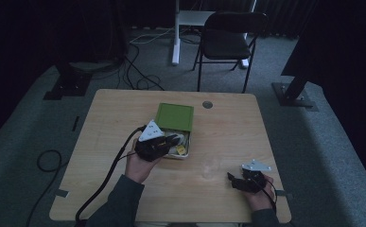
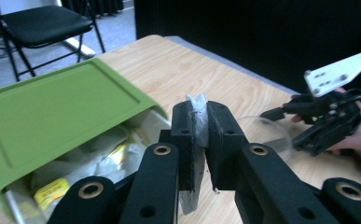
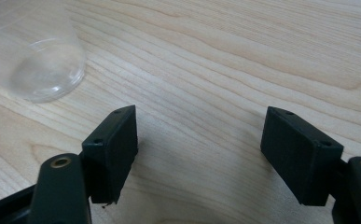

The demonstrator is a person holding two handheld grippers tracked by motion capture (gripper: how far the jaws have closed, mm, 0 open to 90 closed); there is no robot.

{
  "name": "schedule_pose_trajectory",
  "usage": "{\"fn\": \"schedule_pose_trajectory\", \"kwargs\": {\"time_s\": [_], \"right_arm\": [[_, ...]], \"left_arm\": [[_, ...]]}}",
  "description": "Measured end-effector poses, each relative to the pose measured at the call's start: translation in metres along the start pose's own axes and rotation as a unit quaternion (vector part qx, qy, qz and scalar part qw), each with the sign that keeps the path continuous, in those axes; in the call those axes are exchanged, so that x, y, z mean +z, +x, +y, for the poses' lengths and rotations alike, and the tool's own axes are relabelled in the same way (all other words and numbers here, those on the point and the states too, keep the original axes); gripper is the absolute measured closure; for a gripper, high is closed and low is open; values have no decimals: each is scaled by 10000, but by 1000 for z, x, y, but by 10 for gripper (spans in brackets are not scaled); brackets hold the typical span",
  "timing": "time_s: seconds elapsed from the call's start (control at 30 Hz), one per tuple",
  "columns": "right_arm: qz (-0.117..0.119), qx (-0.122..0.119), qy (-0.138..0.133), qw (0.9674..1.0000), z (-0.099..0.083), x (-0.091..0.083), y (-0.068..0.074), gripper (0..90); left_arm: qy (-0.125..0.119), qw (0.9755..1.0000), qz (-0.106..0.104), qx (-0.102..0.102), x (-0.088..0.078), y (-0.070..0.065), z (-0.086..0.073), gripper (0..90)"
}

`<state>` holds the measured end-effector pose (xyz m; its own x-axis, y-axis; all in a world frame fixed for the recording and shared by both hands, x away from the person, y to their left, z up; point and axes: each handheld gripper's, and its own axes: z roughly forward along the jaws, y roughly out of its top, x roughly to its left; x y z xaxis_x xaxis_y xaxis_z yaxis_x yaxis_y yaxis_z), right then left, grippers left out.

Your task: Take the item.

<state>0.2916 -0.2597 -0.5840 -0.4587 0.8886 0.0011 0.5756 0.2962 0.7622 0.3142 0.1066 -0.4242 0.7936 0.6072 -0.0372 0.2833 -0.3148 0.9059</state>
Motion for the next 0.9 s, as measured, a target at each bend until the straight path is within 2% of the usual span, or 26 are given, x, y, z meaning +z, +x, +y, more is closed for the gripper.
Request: {"fn": "schedule_pose_trajectory", "kwargs": {"time_s": [0.1,0.67,0.9], "right_arm": [[2,-3,3,10000,0,0,0,268],[0,-11,-1,10000,0,0,0,267],[2,-10,-2,10000,0,0,0,267]], "left_arm": [[4,10000,-9,89,0,-3,3,832],[-104,9994,-238,224,3,-15,15,831],[-63,9988,-345,328,12,-21,22,831]]}}
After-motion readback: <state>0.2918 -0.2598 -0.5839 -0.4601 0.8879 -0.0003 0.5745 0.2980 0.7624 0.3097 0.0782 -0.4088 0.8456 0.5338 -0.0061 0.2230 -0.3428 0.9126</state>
